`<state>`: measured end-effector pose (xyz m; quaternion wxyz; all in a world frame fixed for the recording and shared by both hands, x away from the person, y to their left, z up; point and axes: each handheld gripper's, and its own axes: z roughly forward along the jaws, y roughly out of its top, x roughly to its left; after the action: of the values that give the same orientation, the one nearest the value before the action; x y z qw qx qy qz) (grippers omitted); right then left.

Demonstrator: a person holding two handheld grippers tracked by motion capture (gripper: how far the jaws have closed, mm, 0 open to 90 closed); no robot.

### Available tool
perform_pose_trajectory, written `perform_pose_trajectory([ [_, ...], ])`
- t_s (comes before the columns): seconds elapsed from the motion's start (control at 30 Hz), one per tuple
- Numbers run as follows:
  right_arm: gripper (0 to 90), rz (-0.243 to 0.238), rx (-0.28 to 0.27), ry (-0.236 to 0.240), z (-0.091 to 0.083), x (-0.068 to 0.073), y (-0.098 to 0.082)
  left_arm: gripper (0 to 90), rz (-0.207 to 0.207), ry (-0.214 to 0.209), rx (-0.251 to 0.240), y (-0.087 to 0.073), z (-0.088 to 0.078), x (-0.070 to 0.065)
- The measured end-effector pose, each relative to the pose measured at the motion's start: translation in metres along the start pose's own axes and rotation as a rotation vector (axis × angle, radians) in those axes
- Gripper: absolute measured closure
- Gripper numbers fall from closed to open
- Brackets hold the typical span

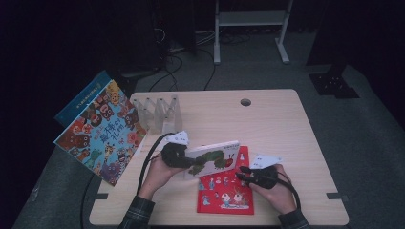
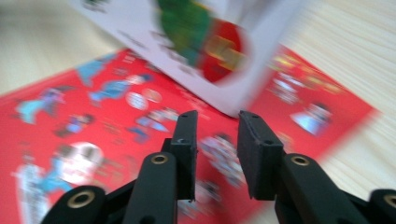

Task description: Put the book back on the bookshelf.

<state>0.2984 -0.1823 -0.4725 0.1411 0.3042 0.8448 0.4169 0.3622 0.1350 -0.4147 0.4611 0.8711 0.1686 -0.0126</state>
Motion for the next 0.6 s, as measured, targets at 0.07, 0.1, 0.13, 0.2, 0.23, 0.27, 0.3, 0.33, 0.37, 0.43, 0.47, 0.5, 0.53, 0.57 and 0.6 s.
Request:
perform_pose_trajectory([
  [0.07,61.0,0.021,-0.002,-0.028,-0.005,-0.010,-0.005,75.3,-0.011,0.004,-0.014,0.000,-0.004,0.000],
  [0.1,58.6,0.035,0.001,-0.040,-0.007,-0.015,-0.008,75.3,-0.015,0.006,-0.022,0.000,-0.006,0.000],
  [0.13,56.2,0.049,0.005,-0.054,-0.008,-0.020,-0.010,75.3,-0.016,0.010,-0.023,0.000,-0.009,0.001],
  [0.2,50.0,0.064,0.006,-0.093,-0.009,-0.028,-0.015,75.4,-0.027,0.018,-0.029,-0.001,-0.014,0.002],
  [0.23,48.0,0.072,0.010,-0.109,-0.009,-0.032,-0.017,75.4,-0.030,0.025,-0.032,-0.002,-0.016,0.002],
  [0.27,46.1,0.081,0.015,-0.121,-0.010,-0.036,-0.020,75.4,-0.036,0.031,-0.033,-0.002,-0.019,0.003],
  [0.3,43.6,0.088,0.021,-0.138,-0.010,-0.040,-0.022,75.4,-0.037,0.038,-0.036,-0.003,-0.022,0.003],
  [0.33,41.7,0.100,0.018,-0.158,-0.010,-0.044,-0.025,75.4,-0.039,0.042,-0.038,-0.003,-0.025,0.003],
  [0.37,39.7,0.116,0.025,-0.170,-0.011,-0.048,-0.027,75.4,-0.043,0.042,-0.043,-0.004,-0.028,0.004],
  [0.43,36.3,0.133,0.039,-0.197,-0.012,-0.055,-0.031,75.4,-0.048,0.052,-0.055,-0.005,-0.035,0.004],
  [0.47,35.2,0.145,0.046,-0.211,-0.012,-0.058,-0.032,75.3,-0.052,0.056,-0.058,-0.006,-0.038,0.005],
  [0.5,33.6,0.155,0.056,-0.220,-0.012,-0.061,-0.034,75.3,-0.055,0.063,-0.060,-0.006,-0.041,0.005],
  [0.53,32.7,0.154,0.064,-0.235,-0.011,-0.064,-0.036,75.4,-0.057,0.071,-0.064,-0.007,-0.044,0.005],
  [0.57,32.2,0.161,0.068,-0.244,-0.011,-0.066,-0.037,75.4,-0.059,0.080,-0.070,-0.008,-0.047,0.005],
  [0.6,31.5,0.162,0.078,-0.253,-0.010,-0.067,-0.038,75.3,-0.062,0.082,-0.069,-0.009,-0.051,0.005],
])
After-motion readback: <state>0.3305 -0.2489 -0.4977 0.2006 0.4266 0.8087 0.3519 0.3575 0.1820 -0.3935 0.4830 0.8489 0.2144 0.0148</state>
